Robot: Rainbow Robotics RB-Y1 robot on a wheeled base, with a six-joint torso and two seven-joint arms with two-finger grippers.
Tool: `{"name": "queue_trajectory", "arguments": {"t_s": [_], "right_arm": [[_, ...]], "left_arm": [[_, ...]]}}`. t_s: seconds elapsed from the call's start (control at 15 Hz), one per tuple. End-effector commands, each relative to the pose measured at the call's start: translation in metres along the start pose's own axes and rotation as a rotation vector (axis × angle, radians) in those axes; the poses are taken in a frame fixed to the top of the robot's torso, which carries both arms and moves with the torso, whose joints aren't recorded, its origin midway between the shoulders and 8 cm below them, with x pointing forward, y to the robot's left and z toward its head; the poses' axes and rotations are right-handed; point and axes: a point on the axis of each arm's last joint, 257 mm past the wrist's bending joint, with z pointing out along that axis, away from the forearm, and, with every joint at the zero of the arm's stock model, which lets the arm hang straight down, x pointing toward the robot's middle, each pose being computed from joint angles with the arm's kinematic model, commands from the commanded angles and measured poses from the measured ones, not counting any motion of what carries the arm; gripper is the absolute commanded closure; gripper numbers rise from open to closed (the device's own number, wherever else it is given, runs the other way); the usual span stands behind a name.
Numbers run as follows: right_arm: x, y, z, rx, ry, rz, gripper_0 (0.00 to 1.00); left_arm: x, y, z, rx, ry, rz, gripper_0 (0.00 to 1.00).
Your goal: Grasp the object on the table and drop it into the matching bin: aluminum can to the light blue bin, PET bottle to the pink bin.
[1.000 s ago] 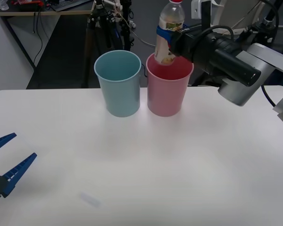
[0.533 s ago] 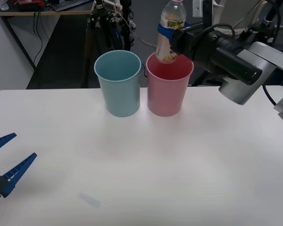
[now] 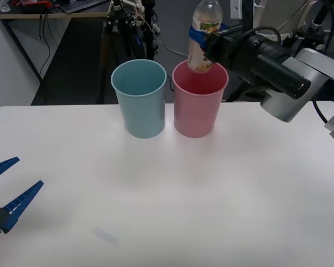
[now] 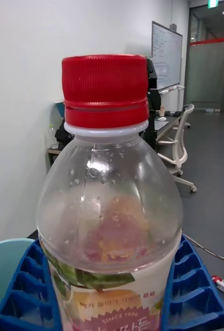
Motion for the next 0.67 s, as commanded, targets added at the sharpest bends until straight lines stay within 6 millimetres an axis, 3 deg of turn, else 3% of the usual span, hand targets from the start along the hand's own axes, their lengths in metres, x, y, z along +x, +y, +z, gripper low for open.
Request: {"name": "queue_trajectory", "arguments": {"t_s": [0.07,0.67], "right_arm": [[-0.0009,-0.0006,-0.0001,0.001,-0.002,0.005,0.00],[-0.0015,-0.0002,0.0002,0.001,-0.003,0.002,0.00]], "left_arm": [[0.0000,0.0000,0.0000,0.000,0.000,0.000,0.00],[0.0000,0.0000,0.0000,0.000,0.000,0.000,0.00]]}}
